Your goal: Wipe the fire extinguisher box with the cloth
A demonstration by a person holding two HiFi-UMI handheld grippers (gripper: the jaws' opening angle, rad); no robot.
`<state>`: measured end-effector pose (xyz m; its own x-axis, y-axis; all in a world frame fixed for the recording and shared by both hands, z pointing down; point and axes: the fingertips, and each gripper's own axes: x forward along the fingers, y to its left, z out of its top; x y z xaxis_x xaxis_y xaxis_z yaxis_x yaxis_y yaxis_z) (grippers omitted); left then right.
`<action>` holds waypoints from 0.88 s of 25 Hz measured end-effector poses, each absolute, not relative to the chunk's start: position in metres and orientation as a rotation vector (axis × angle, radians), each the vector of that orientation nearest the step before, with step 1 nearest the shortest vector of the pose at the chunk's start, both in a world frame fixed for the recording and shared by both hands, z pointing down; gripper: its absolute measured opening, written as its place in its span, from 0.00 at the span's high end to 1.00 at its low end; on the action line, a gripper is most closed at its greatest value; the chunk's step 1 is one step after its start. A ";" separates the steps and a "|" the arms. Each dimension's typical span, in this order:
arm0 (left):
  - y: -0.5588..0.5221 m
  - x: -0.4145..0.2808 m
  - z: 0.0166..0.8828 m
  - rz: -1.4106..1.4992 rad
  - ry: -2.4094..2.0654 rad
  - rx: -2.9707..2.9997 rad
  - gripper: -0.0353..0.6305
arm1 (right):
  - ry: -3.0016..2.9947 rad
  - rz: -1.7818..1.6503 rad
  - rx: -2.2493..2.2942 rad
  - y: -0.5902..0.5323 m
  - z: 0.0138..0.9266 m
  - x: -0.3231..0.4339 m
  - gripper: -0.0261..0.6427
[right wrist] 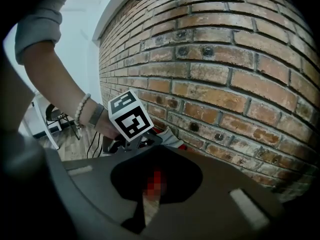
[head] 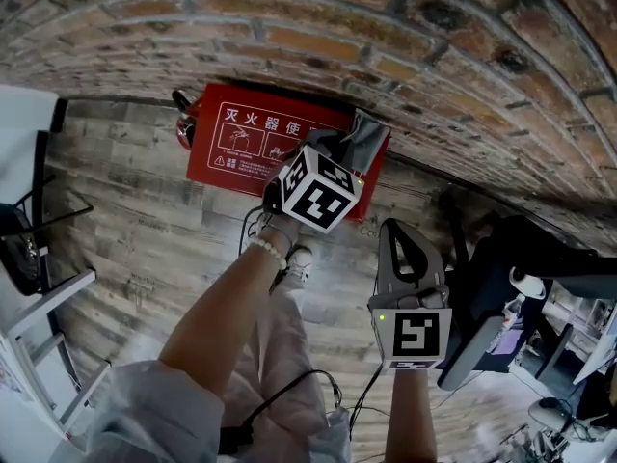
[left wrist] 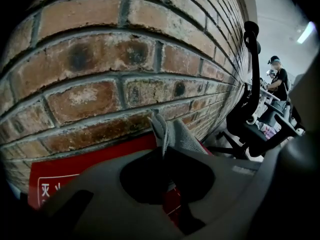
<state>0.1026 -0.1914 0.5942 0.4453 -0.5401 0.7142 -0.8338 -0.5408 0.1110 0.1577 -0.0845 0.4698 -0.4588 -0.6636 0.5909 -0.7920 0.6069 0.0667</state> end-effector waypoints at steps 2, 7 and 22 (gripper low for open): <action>-0.191 0.098 0.594 0.873 -1.157 2.244 0.93 | -2.254 0.291 1.136 -0.085 0.469 0.154 0.95; -0.190 0.086 0.594 0.890 -1.153 2.246 0.93 | -2.267 0.277 1.108 -0.084 0.468 0.141 0.95; -0.186 0.028 0.593 0.920 -1.211 2.210 0.93 | -2.265 0.271 1.056 -0.081 0.468 0.106 0.95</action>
